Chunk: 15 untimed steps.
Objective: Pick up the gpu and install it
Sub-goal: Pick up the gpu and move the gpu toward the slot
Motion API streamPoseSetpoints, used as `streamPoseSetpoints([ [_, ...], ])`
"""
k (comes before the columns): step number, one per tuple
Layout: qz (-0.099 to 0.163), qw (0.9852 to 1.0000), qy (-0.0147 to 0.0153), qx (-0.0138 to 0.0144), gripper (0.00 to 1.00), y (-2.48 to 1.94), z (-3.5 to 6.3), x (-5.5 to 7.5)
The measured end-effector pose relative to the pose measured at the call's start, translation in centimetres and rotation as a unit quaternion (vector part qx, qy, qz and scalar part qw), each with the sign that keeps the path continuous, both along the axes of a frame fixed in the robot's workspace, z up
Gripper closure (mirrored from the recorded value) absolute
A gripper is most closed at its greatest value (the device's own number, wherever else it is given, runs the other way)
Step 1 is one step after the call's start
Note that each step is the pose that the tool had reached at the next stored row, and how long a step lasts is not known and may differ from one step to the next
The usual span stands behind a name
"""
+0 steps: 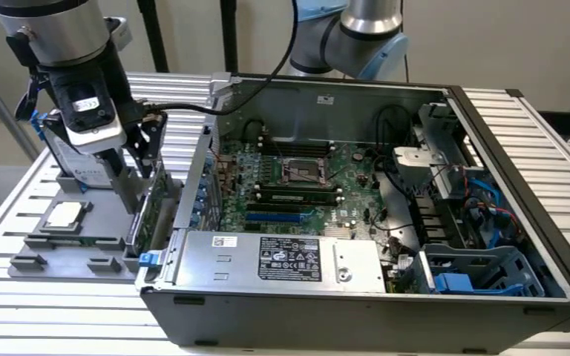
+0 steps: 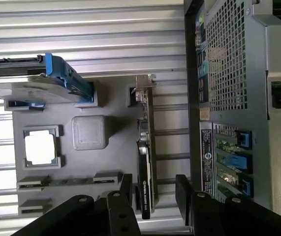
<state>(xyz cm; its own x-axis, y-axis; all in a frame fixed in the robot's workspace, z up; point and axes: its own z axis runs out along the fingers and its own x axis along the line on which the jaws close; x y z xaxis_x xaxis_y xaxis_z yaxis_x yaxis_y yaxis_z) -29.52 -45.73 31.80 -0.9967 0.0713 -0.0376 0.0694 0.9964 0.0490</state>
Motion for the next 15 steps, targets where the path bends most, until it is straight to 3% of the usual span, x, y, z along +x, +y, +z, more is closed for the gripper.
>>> streamPoseSetpoints([
  [15, 0.0, 1.0, 0.0, 0.0, 0.0, -0.04, -2.73, -0.2],
])
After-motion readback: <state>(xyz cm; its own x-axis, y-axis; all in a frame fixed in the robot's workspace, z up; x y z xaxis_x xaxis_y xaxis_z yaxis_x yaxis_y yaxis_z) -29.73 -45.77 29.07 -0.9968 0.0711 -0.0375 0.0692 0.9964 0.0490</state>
